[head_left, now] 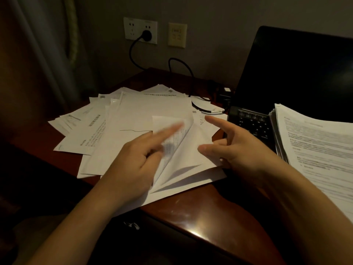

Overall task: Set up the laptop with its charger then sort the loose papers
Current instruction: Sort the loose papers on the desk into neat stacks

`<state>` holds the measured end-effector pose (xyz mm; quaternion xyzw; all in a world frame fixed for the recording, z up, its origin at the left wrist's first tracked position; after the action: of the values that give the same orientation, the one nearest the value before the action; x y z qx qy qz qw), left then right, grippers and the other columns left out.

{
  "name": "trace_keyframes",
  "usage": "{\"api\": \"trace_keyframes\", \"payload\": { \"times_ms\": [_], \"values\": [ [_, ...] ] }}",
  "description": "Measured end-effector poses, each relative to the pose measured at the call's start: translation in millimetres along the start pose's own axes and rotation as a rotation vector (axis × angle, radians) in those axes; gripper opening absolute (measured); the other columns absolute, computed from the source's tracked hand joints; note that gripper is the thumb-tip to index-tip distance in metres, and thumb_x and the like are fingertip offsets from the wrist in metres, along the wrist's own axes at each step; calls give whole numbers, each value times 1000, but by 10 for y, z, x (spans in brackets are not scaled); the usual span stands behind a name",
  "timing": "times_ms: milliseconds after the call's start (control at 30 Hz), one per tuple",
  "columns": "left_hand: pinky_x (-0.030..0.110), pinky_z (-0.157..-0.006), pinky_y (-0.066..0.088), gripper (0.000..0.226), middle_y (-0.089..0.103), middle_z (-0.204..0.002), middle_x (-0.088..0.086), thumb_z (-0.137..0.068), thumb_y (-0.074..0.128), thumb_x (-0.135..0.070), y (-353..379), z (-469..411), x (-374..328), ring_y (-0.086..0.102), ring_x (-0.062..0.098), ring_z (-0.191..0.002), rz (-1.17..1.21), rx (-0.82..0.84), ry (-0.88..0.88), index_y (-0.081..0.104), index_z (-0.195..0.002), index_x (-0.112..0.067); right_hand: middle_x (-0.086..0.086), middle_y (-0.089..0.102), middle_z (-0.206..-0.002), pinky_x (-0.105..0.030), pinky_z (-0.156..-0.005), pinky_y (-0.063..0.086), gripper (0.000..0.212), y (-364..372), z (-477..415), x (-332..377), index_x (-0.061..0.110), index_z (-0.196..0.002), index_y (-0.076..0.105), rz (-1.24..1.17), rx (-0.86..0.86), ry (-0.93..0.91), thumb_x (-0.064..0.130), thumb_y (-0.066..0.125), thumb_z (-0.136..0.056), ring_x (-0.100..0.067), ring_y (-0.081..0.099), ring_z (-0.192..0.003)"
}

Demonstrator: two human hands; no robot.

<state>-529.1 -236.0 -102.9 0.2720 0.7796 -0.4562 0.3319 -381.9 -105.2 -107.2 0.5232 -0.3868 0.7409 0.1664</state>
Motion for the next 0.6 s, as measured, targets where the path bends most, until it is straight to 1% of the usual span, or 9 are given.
{"api": "trace_keyframes", "payload": {
  "times_ms": [67,133,233,300,367,400,500,533,600],
  "values": [
    [4,-69,47,35,54,-102,-35,-95,55,-45,81,16,8,51,-17,-100,-18,64,-10,49,-118,-70,3,61,-54,-16,-54,44,83,41,12,23,39,-151,36,-30,-47,-32,26,80,-81,-6,58,-49],
    [-3,-71,42,48,46,-105,-48,-78,60,-65,107,19,33,38,-31,-107,-81,67,-7,48,-125,-65,5,54,-48,-15,-44,40,80,70,11,22,36,-150,37,-55,-94,-55,27,79,-82,-4,51,-43],
    [9,-74,52,52,50,-97,-50,-89,59,-54,76,12,51,51,-19,-101,-66,34,-9,43,-139,-58,-4,65,-61,-17,-46,47,74,58,22,25,40,-151,35,-47,-127,-53,31,74,-88,-19,61,-52],
    [21,-63,56,55,58,-82,-33,-100,50,-40,35,18,24,60,8,-85,-36,-8,-1,26,-142,-66,-5,75,-77,-25,-61,60,68,10,17,0,44,-150,34,-39,-121,-20,27,68,-94,-26,72,-76],
    [21,-49,43,64,54,-69,-4,-104,45,-29,-53,26,-7,55,17,-64,-40,-78,26,15,-144,-69,3,69,-69,-25,-60,55,66,-40,17,1,46,-149,36,-34,-131,-19,19,64,-97,-15,68,-67],
    [19,-49,41,63,53,-67,-3,-105,44,-25,-73,27,-10,54,12,-61,-24,-90,33,19,-143,-69,5,64,-65,-23,-57,51,64,-49,20,12,46,-148,37,-68,-134,-27,15,61,-98,-8,63,-61],
    [6,-74,48,47,60,-99,-27,-104,49,-32,11,22,-28,55,-13,-92,-34,-16,61,41,-129,-70,1,76,-82,-30,-68,58,65,62,44,60,42,-151,36,-317,-37,-46,1,44,-102,-12,74,-79],
    [9,-79,51,41,58,-108,-32,-100,54,-43,39,23,-18,54,-12,-101,-51,2,51,41,-127,-70,-4,78,-92,-35,-77,60,67,116,61,86,41,-153,32,-346,11,-57,-1,38,-102,-18,75,-91],
    [3,-75,48,53,46,-114,-51,-86,60,-59,51,20,-39,47,-20,-110,-101,-6,51,32,-130,-70,-6,78,-102,-36,-84,59,69,160,81,120,43,-154,28,-328,62,-64,-3,33,-102,-21,73,-102]
  ]
}}
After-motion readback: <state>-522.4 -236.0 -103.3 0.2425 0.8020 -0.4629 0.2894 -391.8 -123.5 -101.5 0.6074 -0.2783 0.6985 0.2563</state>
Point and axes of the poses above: each hand's wrist, its own z-axis away from the middle knuckle, its own y-axis out of the palm, x = y × z, the point moved 8 cm from there along -z, towards the middle knuckle
